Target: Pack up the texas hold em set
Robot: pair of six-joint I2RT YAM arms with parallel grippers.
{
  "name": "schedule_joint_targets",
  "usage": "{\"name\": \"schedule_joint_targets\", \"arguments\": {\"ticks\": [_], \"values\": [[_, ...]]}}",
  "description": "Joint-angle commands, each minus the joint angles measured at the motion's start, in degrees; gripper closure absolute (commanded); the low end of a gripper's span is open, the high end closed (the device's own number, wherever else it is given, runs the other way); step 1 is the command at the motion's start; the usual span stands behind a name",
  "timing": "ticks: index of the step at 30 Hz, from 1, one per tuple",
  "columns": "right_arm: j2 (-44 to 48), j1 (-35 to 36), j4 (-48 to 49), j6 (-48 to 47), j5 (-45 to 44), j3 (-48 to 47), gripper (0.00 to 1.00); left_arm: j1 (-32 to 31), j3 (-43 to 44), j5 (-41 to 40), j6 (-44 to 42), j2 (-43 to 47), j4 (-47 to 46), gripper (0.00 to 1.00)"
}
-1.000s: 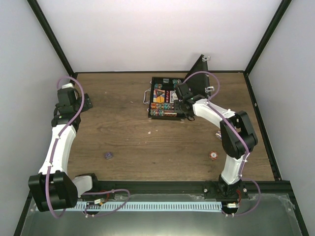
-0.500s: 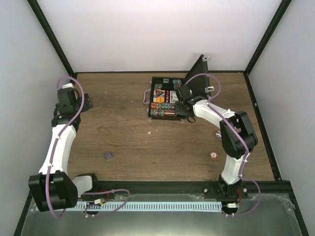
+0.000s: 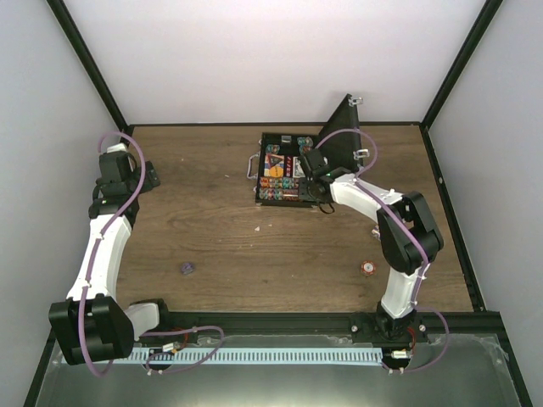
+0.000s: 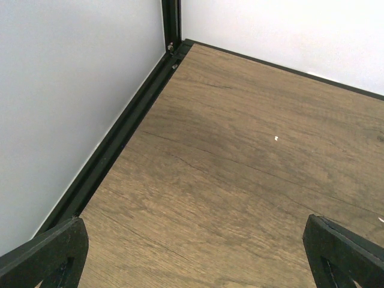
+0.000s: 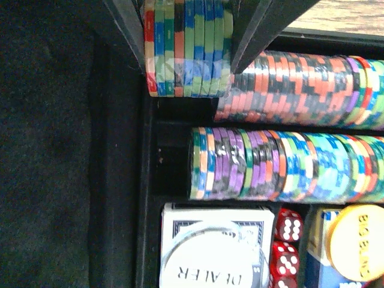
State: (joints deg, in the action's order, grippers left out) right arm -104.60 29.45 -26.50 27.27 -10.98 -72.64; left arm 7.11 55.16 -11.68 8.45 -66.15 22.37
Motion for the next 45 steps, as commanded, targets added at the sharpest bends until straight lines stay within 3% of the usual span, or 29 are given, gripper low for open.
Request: {"name": "schedule_joint_targets", "arguments": {"ticks": [1,10,24,37,41,45], "values": [[-0.7,1.1,-0.9,1.1,-2.0,1.0,0.8,0.1,-0.4,0.4,-0.6,-0.1,-0.8,0.0],[-1.5,1.1,-0.3,1.0,-4.4,1.7,0.8,0.1,-0.3,0.4,-0.6,-0.1,-0.8,0.0],[-5.2,1.0,2.4,1.4,2.6,0.6,0.79,0.1,-0.4,0.2,-0.7,-0.2,-0.9,0.0],[-0.8,1.0,-0.3,-1.6,-3.7,-1.9,0.47,0.1,-0.4,0.4,-0.7,-0.2,-0.8,0.0],[0.9,1.0,-0.5,-2.0,-4.0,-2.1,0.44,0.1,-0.4,0.3,-0.7,-0.3,-0.8,0.0],[1.5,0.8,-0.5,-2.3,-5.3,-1.6,0.49,0.1,-0.4,0.4,-0.7,-0.3,-0.8,0.0]]}}
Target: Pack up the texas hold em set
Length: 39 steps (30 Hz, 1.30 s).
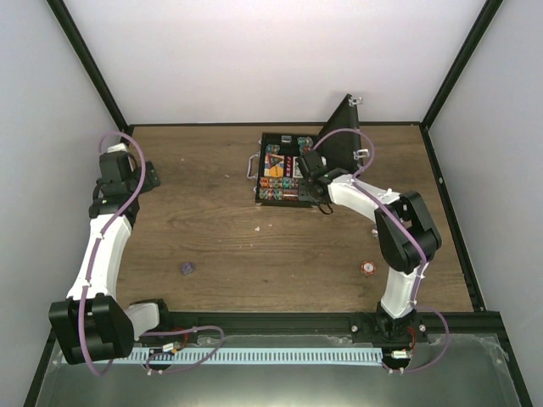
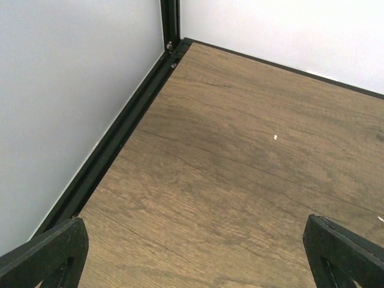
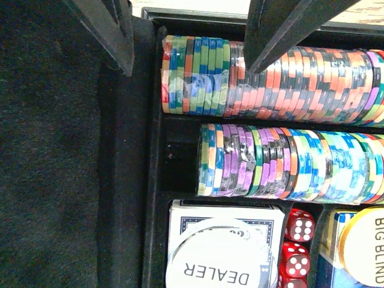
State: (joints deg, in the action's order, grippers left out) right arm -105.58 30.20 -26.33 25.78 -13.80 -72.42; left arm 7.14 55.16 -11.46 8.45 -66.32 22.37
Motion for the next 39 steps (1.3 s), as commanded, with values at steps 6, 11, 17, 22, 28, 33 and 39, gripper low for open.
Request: {"name": "schedule_joint_targets", "arguments": {"ticks": [6,11,17,22,28,33,39], "values": [[1.4,-0.2,0.3,-1.3,0.5,-1.2,0.64,0.1,-0.5,0.1,-0.7,0.0,-0.9,0.0],[3.9,2.1,5.0,-7.5,10.2,0.4,0.67,0.0,-0.4,0.2,-0.6,0.0,-0.9,0.0],[8.6,17.5,18.5,-21.8,27.4,6.8,0.57,0.1,-0.5,0.1,-0.6,0.2,-0.9,0.0],[6.5,24.7,31.3,-27.7,42.8,9.8,0.45,0.1,-0.6,0.3,-0.6,0.2,-1.0,0.0],[-3.0,29.7,36.8,-35.4,49.4,5.1,0.42,0.0,-0.6,0.5,-0.5,0.9,-0.9,0.0],[-9.8,32.3,39.7,-40.0,51.1,1.5,0.39,0.1,-0.7,1.2,-0.5,1.4,-1.1,0.0],[-16.1,33.5,38.3,-44.0,52.4,-3.9,0.35,0.1,-0.7,1.5,-0.5,1.7,-1.1,0.0]]}}
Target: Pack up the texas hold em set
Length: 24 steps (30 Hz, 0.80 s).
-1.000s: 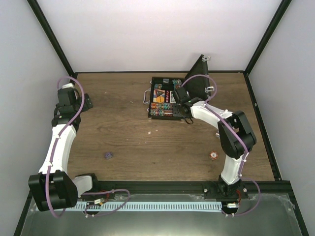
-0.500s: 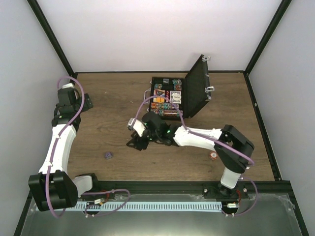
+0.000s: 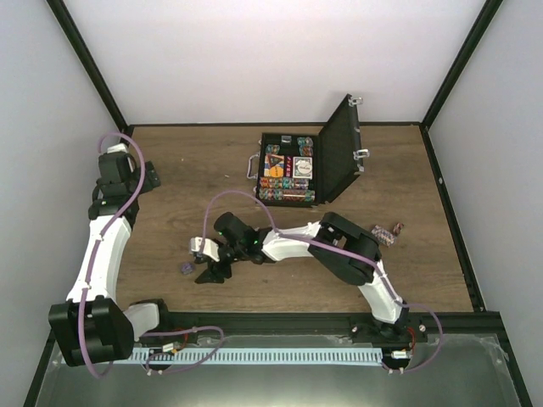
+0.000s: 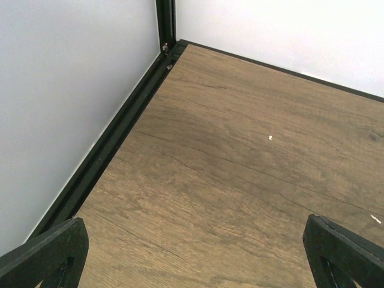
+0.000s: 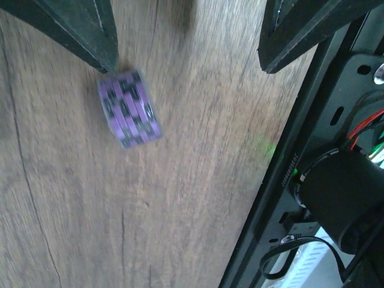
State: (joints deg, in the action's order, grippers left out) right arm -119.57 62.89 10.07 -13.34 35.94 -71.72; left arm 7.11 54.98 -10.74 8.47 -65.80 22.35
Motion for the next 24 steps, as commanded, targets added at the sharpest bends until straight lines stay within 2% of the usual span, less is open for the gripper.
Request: {"name": "schedule_joint_targets", "arguments": {"ticks": [1,9,15,18,24], "values": [[-2.7,1.0,2.3,-5.3,2.6,-4.9,0.34,0.1,-0.5,0.8,-0.5,1.2,-1.1,0.0],[-8.1,1.3,0.6,-7.8,3.1,-10.9,0.33,0.1,-0.5,1.1,-0.4,1.1,-1.2,0.0],[-11.3,1.3,-1.5,-8.4,4.4,-14.7,0.39,0.1,-0.5,1.3,-0.4,0.9,-1.1,0.0],[-12.1,1.3,-2.2,-8.8,4.7,-15.5,0.49,0.1,-0.5,1.3,-0.4,0.9,-1.2,0.0],[-11.8,1.4,-3.0,-8.0,5.3,-15.7,0.75,0.1,-0.5,1.2,-0.4,0.8,-1.1,0.0]]}}
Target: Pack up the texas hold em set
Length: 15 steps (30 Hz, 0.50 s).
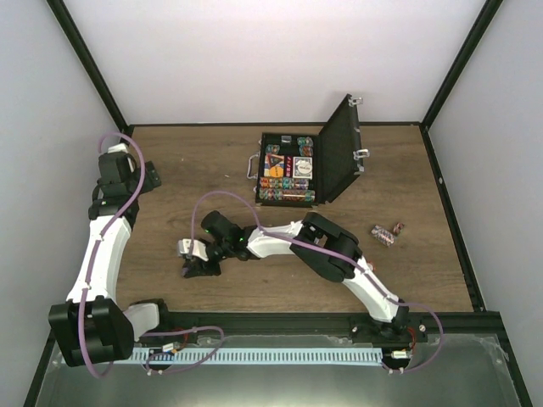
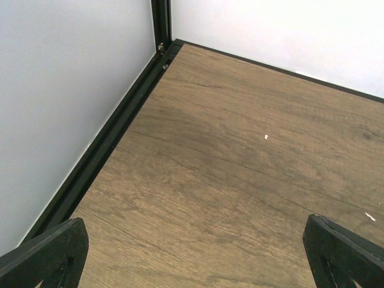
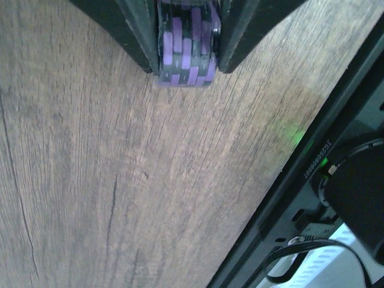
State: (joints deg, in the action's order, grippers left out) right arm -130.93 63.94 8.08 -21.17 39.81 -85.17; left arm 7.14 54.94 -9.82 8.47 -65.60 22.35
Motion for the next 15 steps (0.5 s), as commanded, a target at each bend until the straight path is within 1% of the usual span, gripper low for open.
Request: {"name": "schedule_joint_targets", "arguments": {"ticks": [1,2,4,7,10,12,15], "values": [[0.1,0.3,-0.8,0.1,1.3,-1.8,0.79,0.1,-0.5,0.3,-0.4,0.7,-1.1,0.0],[0.8,0.3,0.0,0.8,0.9,-1.2,0.82,0.1,-0.5,0.2,-0.4,0.7,-1.1,0.0],[3.4,0.2,2.8,2.3,-0.2,1.2,0.85,0.1,-0.5,0.2,-0.4,0.7,-1.1,0.0],[8.2,-0.1,6.6,5.0,-3.0,5.0,0.87,0.1,-0.5,0.0,-0.4,0.7,-1.1,0.0],[15.2,-2.5,9.7,9.1,-8.0,9.5,0.87,0.1,-0.5,-0.4,-0.4,0.9,-1.1,0.0],[19.7,-5.4,9.9,11.9,-11.7,12.6,0.87,0.1,-0.6,-0.6,-0.4,1.0,-1.2,0.0],[24.9,-10.8,5.4,14.8,-19.2,13.3,0.87,0.1,-0.5,-0.3,-0.4,1.0,-1.2,0.0]]}}
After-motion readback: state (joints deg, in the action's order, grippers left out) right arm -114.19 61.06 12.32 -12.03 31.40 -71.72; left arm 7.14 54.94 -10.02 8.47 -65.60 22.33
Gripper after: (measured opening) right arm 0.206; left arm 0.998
